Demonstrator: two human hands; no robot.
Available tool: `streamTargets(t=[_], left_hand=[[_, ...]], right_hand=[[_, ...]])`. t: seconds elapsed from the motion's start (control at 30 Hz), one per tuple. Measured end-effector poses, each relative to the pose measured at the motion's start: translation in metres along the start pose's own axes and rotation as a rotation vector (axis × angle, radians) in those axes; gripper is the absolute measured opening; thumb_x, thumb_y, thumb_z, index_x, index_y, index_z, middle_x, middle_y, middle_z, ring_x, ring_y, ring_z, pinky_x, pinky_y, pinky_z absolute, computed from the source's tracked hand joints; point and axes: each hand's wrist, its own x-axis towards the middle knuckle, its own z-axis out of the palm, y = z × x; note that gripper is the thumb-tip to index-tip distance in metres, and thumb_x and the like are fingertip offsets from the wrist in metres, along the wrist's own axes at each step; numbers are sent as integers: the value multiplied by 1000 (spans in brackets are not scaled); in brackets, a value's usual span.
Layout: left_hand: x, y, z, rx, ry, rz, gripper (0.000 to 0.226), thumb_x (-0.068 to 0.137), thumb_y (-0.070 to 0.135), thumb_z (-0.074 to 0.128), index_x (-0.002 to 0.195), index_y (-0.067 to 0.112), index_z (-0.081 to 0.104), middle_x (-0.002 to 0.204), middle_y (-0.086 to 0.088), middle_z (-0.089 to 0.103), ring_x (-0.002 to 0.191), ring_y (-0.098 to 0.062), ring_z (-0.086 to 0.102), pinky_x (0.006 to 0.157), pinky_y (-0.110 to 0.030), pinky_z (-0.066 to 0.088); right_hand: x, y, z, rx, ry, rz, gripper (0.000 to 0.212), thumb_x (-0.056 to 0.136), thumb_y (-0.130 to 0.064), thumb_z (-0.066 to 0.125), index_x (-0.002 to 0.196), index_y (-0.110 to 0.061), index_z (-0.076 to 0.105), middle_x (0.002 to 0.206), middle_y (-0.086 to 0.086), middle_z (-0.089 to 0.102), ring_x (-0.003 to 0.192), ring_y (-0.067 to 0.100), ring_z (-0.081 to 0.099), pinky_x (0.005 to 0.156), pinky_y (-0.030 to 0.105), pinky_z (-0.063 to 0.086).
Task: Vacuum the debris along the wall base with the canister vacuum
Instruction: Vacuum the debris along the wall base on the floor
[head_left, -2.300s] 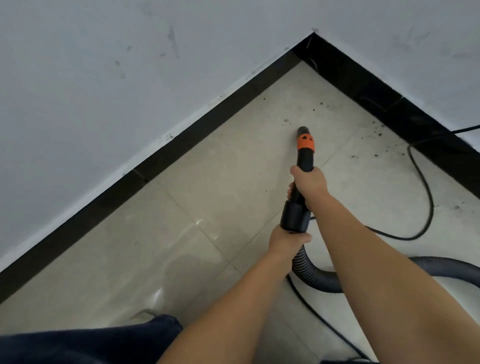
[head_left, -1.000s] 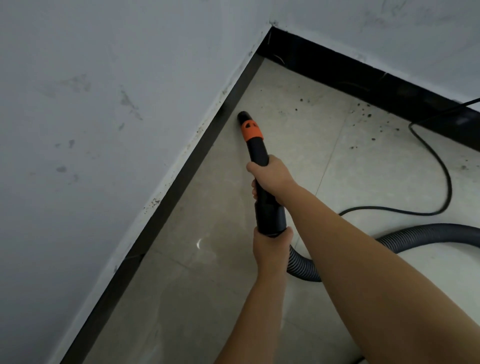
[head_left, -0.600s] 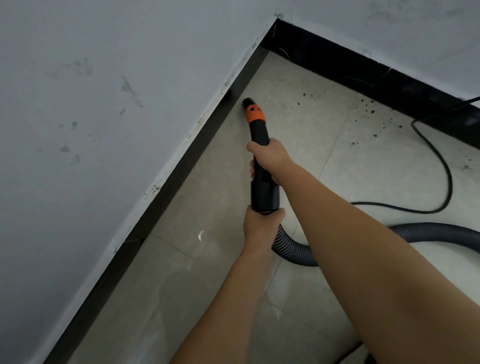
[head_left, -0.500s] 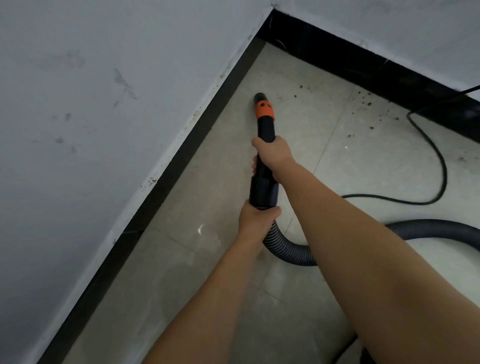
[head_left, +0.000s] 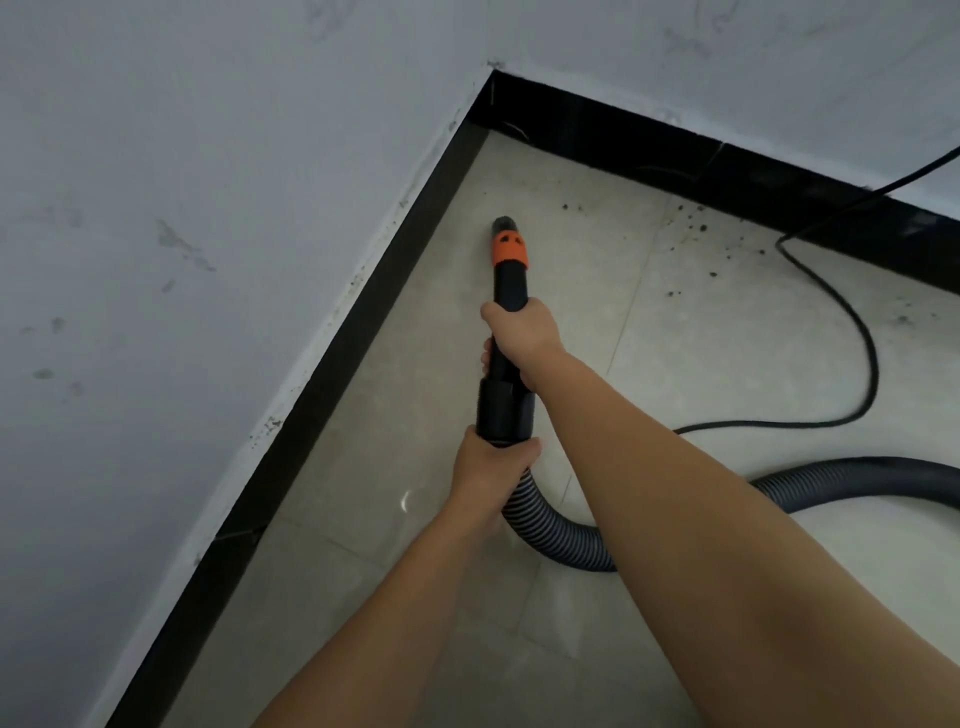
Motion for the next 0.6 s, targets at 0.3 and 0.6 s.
streamTargets(t=[0.3,0.6], left_hand=[[9,9,9,47,-27,7,40,76,11,70,114,6,58,101,-13,66,85,-22,61,68,-27,48],[11,40,45,182,-149,46,48,74,15,71,120,7,58,110,-13,66,98,-27,64,78,-31,52]], right_hand=[[8,-5,-15,48,66,14,15,88,-18,57,98,-11,47,68,11,54,48,22,53,51,31,51],[18,-22,-74,142,171,74,13,91,-15,57,89,-10,45,62,10,52,47,21,51,47,28,48]])
